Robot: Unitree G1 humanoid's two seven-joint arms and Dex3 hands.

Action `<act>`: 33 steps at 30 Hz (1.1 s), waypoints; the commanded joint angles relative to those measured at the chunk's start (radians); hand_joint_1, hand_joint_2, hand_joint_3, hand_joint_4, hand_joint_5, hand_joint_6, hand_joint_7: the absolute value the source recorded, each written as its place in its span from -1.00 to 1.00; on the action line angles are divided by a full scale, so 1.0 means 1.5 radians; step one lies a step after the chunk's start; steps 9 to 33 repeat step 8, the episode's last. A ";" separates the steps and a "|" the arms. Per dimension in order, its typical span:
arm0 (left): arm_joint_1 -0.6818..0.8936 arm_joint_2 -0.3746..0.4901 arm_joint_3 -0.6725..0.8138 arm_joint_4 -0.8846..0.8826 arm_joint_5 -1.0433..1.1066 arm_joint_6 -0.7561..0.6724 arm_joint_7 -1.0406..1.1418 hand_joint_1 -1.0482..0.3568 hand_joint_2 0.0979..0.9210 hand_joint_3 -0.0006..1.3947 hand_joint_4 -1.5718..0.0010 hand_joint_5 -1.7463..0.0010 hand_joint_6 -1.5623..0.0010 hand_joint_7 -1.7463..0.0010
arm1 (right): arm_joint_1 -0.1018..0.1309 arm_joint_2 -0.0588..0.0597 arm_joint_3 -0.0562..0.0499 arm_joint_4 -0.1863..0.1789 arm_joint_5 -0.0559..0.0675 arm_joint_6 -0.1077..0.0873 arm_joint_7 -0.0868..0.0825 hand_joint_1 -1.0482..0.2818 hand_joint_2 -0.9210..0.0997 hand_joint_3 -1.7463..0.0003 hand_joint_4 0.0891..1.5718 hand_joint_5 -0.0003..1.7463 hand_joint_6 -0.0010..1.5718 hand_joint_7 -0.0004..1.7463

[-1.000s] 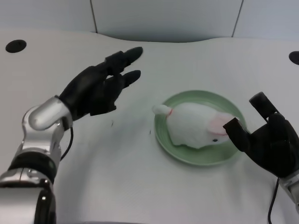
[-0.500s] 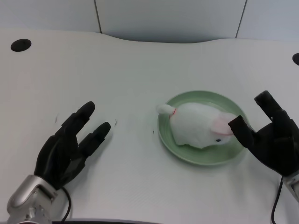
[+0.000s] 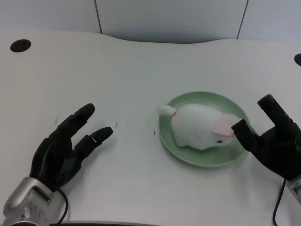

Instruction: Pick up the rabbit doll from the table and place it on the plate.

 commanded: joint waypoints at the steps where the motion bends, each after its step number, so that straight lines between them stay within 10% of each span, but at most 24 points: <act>1: -0.006 0.012 0.001 0.008 0.002 -0.009 -0.008 -0.90 1.00 0.07 0.75 0.06 0.58 0.97 | -0.009 -0.014 -0.006 0.013 -0.004 -0.005 0.004 -0.33 -1.00 0.85 -0.08 1.00 0.00 0.99; 33: -0.009 0.010 0.002 0.011 -0.002 -0.002 -0.024 -0.89 1.00 0.04 0.79 0.03 0.58 0.98 | -0.008 -0.018 -0.009 0.016 -0.004 -0.008 0.007 -0.34 -0.99 0.84 -0.08 1.00 -0.01 1.00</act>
